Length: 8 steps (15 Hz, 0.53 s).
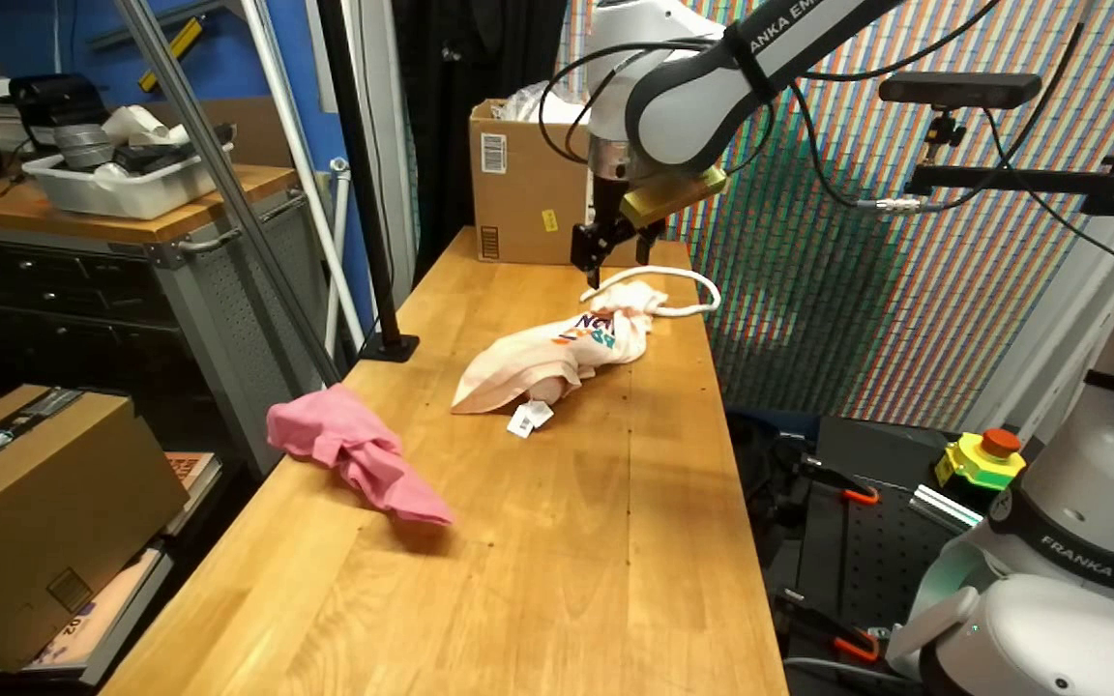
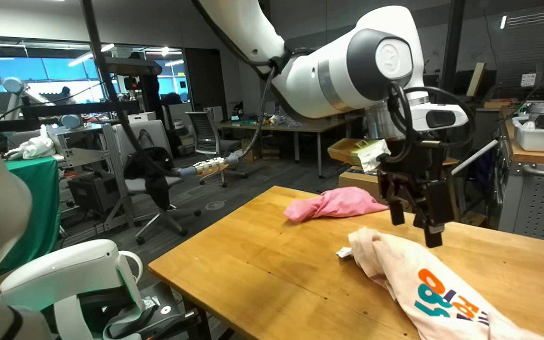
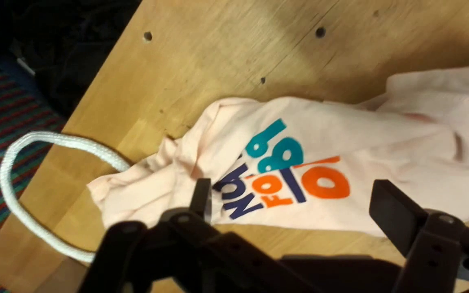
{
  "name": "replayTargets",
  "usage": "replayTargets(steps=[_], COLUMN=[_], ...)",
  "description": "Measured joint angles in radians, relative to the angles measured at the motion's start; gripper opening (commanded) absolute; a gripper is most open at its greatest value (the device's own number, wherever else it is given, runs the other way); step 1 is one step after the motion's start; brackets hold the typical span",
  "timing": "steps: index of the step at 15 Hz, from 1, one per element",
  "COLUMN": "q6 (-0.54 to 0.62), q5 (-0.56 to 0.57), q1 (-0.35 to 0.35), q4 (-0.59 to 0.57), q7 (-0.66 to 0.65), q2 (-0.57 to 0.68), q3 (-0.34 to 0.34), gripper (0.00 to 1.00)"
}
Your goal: Spread the objects across on the table
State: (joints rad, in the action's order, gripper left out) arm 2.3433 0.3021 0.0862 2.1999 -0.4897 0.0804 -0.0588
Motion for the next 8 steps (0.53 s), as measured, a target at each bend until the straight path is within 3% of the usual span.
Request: replayTargets(steps=[4, 8], q6=[0.011, 0.086], q5=[-0.157, -0.212], q1=[-0.007, -0.018], q4=[0.086, 0.139], q7=[0.079, -0.033], q2=[-0.053, -0.056], q3=[0.002, 0.004], gripper=[1.00, 1.00])
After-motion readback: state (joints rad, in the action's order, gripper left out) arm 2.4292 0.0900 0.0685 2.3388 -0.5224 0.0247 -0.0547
